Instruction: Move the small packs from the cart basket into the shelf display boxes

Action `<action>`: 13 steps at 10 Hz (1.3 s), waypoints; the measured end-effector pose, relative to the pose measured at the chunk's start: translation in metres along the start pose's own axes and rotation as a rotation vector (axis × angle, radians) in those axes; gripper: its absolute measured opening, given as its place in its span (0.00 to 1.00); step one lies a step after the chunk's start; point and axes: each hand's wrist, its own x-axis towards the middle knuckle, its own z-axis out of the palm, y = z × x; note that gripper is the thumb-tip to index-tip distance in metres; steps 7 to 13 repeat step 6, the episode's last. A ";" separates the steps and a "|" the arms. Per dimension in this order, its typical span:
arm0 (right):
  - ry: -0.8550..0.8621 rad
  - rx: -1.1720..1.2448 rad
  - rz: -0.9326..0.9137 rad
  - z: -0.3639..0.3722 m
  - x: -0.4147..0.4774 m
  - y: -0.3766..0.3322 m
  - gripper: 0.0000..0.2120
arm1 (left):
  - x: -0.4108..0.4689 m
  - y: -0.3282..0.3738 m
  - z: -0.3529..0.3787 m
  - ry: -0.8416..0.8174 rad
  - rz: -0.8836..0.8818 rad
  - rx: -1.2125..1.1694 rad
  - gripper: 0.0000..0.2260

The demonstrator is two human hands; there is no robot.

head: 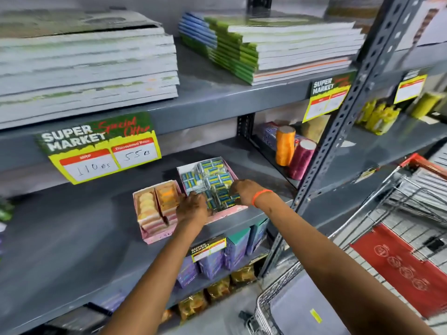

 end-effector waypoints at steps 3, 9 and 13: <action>0.104 0.115 0.081 0.006 0.008 -0.006 0.20 | 0.015 -0.005 -0.004 -0.026 0.062 -0.013 0.11; 0.153 0.117 0.143 -0.024 -0.018 -0.026 0.16 | -0.003 0.020 -0.042 0.071 0.118 -0.081 0.11; 0.153 0.117 0.143 -0.024 -0.018 -0.026 0.16 | -0.003 0.020 -0.042 0.071 0.118 -0.081 0.11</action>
